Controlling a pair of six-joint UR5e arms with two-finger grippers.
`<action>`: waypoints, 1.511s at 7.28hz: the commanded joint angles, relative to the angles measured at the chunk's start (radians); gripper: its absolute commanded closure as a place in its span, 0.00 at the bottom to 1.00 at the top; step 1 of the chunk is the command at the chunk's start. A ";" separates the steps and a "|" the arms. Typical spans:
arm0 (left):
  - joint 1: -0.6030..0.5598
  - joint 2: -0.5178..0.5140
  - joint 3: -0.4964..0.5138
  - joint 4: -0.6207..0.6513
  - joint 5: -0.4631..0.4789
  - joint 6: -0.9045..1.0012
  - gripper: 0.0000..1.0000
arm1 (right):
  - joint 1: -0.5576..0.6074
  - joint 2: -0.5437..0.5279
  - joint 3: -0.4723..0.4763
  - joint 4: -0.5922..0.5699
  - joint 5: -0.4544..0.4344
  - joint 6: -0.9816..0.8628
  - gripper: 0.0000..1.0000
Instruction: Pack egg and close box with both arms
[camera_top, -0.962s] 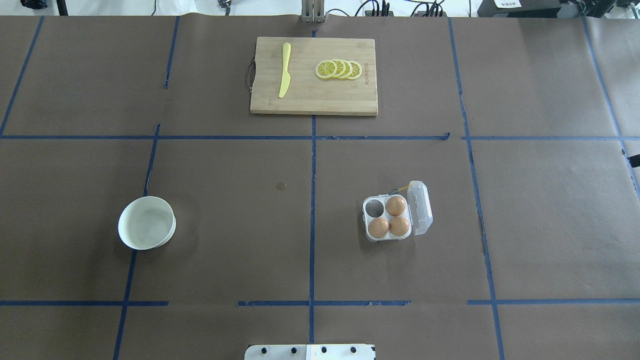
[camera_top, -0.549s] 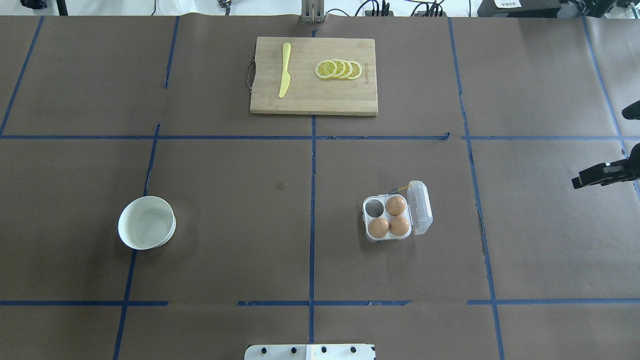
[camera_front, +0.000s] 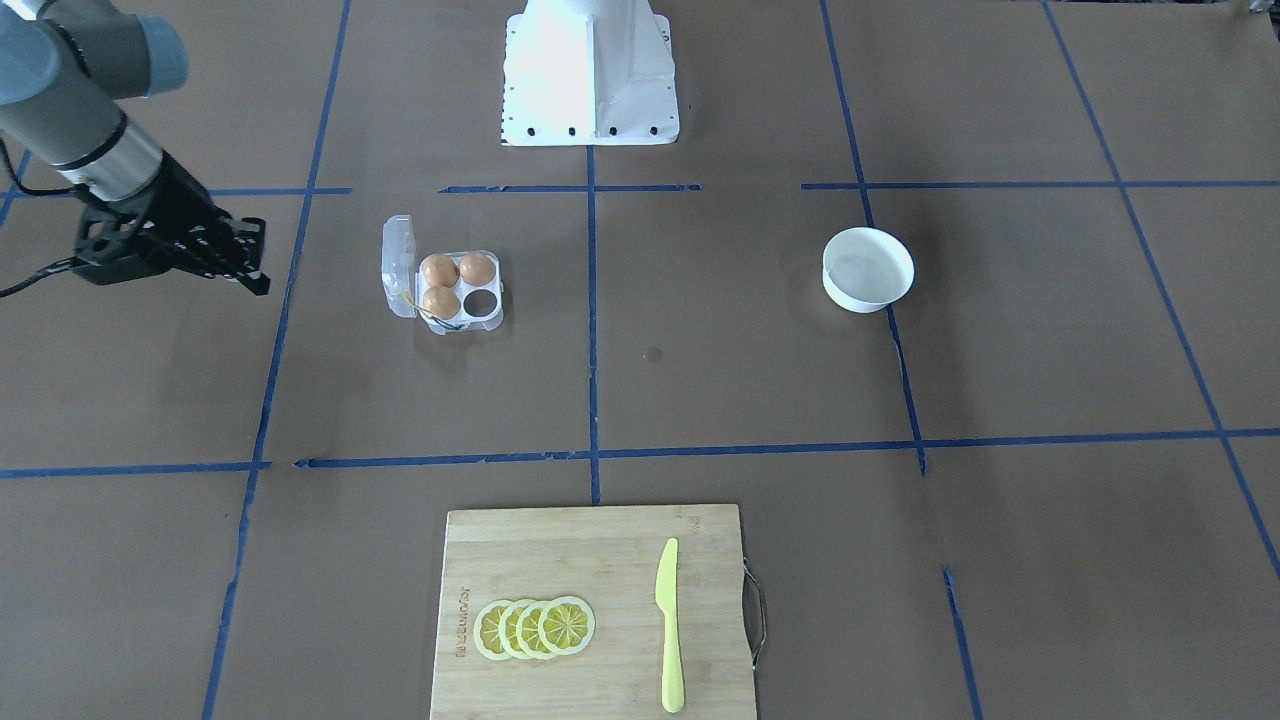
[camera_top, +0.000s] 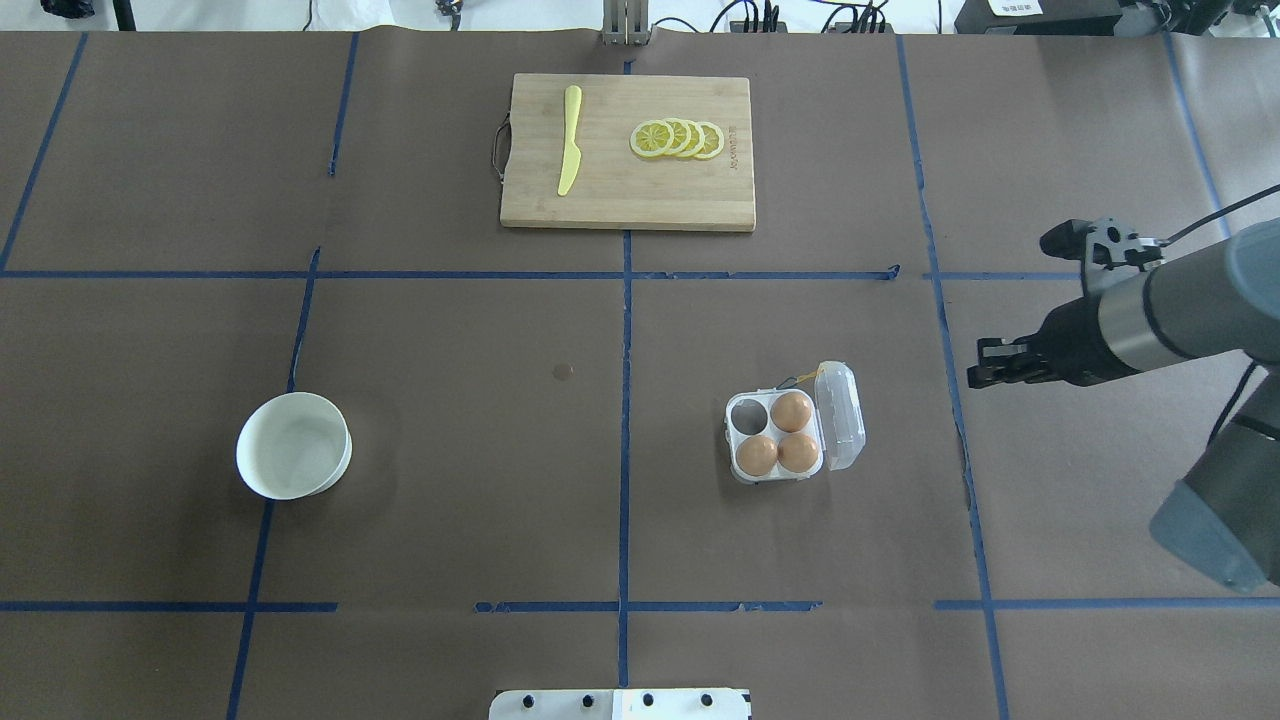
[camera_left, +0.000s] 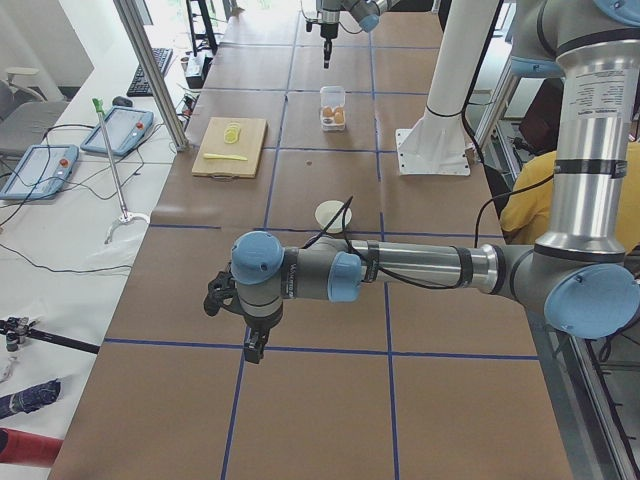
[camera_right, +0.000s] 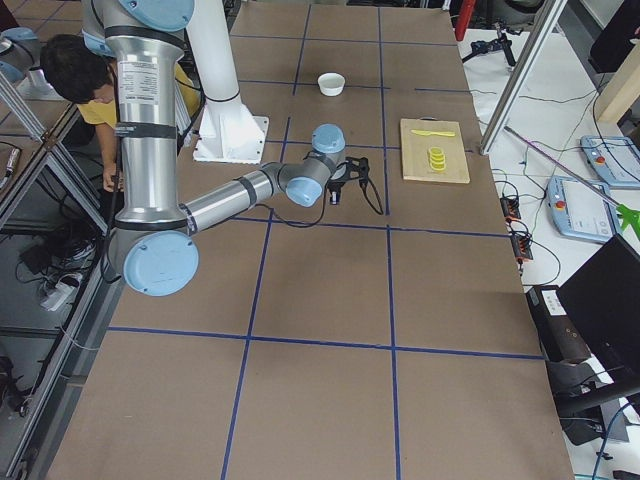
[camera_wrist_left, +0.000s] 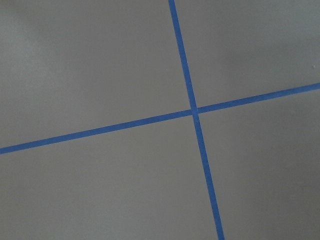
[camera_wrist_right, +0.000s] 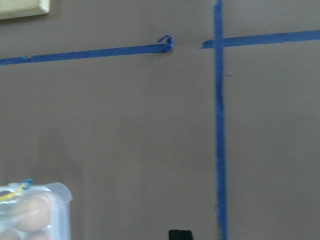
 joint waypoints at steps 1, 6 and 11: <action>0.000 -0.002 -0.004 0.001 -0.001 0.000 0.00 | -0.097 0.131 -0.022 -0.005 -0.064 0.103 1.00; 0.002 -0.004 -0.001 0.000 0.000 0.005 0.00 | -0.116 0.217 -0.026 -0.087 -0.108 0.149 1.00; 0.002 0.000 0.004 0.003 0.009 0.003 0.00 | 0.141 0.048 -0.021 -0.290 0.028 -0.347 1.00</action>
